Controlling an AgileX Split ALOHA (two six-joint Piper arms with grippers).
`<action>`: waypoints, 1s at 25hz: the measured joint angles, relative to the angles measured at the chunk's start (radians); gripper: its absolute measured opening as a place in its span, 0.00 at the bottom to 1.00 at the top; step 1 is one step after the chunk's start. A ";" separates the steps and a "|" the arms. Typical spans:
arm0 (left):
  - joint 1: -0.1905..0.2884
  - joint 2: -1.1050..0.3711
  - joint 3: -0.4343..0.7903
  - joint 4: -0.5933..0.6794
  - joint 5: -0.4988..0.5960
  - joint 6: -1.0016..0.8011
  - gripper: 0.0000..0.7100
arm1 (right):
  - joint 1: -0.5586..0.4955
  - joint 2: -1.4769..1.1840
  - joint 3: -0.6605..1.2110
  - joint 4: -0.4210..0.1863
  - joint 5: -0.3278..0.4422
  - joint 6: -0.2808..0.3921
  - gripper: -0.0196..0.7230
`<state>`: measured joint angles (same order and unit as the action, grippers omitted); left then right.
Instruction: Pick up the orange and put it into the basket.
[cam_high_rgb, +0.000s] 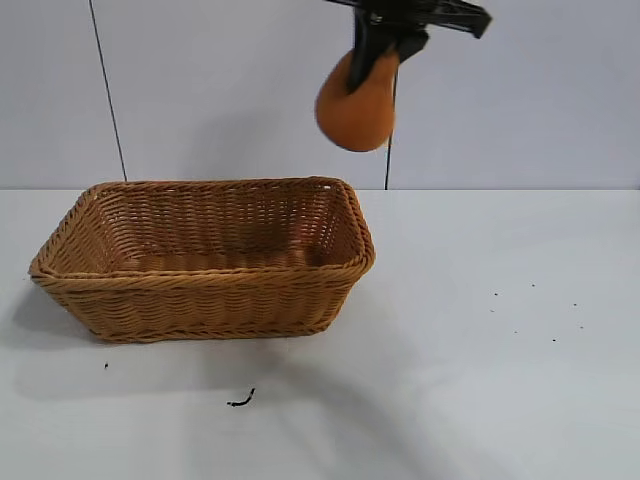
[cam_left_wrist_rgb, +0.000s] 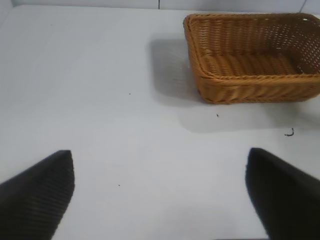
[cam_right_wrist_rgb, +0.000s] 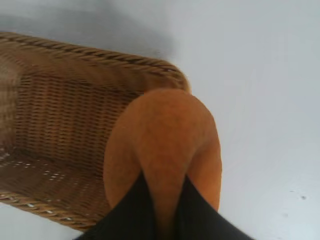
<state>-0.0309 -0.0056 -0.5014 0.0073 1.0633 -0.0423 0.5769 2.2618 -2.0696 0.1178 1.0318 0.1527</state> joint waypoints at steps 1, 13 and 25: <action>0.000 0.000 0.000 0.000 0.001 0.000 0.94 | 0.009 0.025 0.000 0.000 -0.021 0.000 0.04; 0.000 0.000 0.000 0.000 0.001 0.000 0.94 | 0.026 0.114 -0.012 0.006 -0.091 0.023 0.83; 0.000 0.000 0.000 0.000 0.001 0.000 0.94 | -0.084 0.084 -0.291 -0.156 0.176 0.045 0.96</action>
<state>-0.0309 -0.0056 -0.5014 0.0073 1.0638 -0.0423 0.4930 2.3454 -2.3608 -0.0378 1.2073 0.1974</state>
